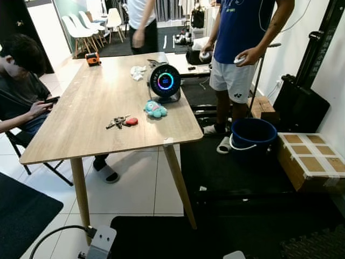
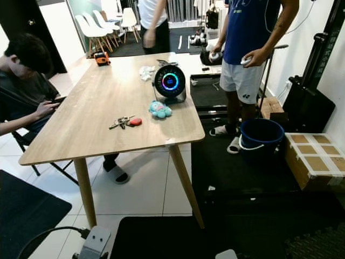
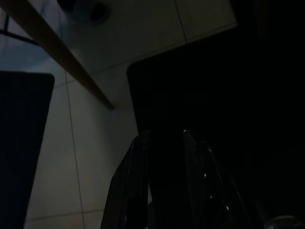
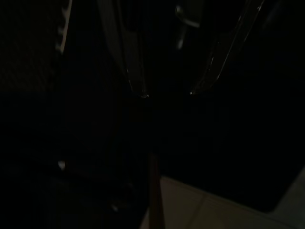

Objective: Hang keys on a hook

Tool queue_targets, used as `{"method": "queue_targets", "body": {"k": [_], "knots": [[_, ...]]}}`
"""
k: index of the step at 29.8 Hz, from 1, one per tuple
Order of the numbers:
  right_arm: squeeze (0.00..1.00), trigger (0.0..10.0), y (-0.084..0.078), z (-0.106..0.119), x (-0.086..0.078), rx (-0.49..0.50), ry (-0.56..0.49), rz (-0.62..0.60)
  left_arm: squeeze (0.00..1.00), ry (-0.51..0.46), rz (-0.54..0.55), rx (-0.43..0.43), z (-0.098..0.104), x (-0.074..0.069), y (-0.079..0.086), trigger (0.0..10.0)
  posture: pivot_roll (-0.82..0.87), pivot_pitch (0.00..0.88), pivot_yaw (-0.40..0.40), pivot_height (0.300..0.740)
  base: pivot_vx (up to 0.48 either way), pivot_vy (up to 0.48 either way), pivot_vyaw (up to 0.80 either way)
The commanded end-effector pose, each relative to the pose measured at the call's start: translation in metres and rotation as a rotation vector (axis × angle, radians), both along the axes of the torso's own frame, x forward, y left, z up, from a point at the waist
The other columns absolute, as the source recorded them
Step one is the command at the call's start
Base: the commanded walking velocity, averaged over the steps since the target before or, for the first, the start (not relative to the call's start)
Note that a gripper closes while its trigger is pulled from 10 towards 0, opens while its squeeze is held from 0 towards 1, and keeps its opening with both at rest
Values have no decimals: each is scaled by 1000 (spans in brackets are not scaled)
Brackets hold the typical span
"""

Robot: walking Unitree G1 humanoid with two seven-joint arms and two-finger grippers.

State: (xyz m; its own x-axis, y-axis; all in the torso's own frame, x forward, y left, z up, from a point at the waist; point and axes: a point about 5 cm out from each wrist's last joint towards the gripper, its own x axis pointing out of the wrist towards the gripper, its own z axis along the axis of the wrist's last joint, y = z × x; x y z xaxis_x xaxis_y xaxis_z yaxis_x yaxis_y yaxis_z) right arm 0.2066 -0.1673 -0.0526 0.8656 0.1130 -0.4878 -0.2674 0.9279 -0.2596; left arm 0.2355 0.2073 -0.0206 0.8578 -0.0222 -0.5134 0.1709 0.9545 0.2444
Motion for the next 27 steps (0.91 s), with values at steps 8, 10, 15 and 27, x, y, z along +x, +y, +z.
{"method": "queue_targets", "body": {"k": [8, 10, 15, 27], "knots": [[0, 10000, 10, 2, 7, 1, -3, 57, 0, 50, -9, 6, -6, -17, 12, 10000, 114, 99, 70, 740, 0, 0, 0], [0, 10000, 5, 1, 4, -7, 9, 41, 0, 46, -20, -6, -4, -14, 7, 10000, 113, 98, 71, 740, 0, 0, 0], [0, 10000, -1, -2, -1, -21, 21, 30, 0, 36, -44, -25, -1, -7, -1, 10000, 104, 95, 82, 740, 0, 0, 0], [0, 10000, -4, -8, -14, -19, 30, -68, 0, 8, -172, -69, 14, 20, -28, 10000, 43, 108, 181, 740, 0, 0, 0]]}}
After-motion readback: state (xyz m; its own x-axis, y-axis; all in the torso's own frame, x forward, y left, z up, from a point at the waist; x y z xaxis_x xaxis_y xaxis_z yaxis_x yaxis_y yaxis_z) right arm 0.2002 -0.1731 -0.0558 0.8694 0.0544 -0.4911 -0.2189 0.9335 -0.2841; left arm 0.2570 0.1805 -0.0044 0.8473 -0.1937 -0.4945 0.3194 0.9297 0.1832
